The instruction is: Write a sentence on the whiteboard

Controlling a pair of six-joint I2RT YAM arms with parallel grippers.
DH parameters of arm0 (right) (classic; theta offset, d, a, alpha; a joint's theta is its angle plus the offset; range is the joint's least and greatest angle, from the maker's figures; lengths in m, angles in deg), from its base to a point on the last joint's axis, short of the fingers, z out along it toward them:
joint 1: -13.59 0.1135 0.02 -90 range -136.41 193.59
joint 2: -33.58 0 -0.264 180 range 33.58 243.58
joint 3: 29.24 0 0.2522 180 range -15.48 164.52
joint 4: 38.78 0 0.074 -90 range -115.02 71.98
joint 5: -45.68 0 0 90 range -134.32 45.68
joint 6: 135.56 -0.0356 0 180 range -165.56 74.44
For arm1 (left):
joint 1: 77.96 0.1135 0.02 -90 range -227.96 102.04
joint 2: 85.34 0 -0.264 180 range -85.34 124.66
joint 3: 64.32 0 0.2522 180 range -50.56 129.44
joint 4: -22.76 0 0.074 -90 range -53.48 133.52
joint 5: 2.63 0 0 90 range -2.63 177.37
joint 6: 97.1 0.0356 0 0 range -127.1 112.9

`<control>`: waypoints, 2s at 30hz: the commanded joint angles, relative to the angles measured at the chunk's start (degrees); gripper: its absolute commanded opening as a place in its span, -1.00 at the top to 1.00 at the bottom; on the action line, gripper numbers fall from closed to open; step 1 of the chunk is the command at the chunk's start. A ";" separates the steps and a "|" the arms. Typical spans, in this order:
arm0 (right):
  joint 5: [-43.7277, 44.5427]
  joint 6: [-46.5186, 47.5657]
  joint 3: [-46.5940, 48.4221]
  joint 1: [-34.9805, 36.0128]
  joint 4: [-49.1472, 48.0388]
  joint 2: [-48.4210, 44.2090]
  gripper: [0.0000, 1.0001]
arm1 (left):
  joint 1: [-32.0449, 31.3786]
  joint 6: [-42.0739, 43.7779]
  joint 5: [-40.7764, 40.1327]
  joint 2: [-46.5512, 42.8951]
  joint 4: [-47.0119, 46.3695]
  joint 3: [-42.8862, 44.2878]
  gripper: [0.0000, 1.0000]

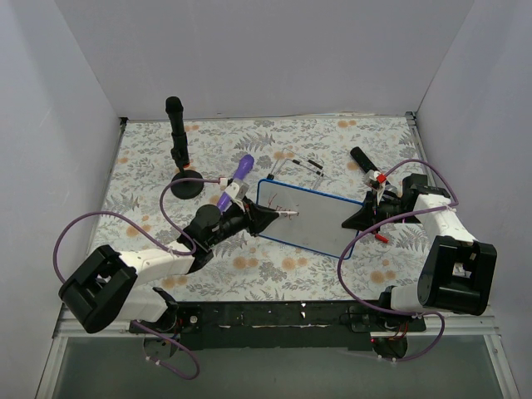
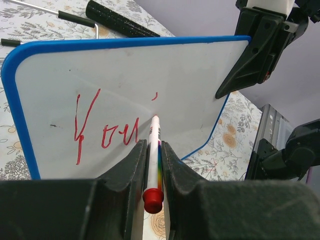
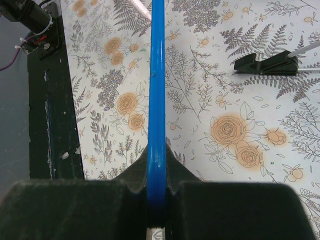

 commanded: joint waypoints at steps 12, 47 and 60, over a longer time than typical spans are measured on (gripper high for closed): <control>1.12 1.45 -0.41 0.25 1.34 -1.44 0.97 | -0.19 1.22 -0.81 0.01 -0.59 0.91 1.00; 1.03 1.45 -0.50 0.34 1.43 -1.44 0.97 | -0.19 2.80 -2.22 0.27 2.93 3.28 1.00; 0.94 1.53 -0.32 0.25 1.52 -1.53 0.97 | -0.37 2.01 0.24 0.62 3.19 6.00 1.00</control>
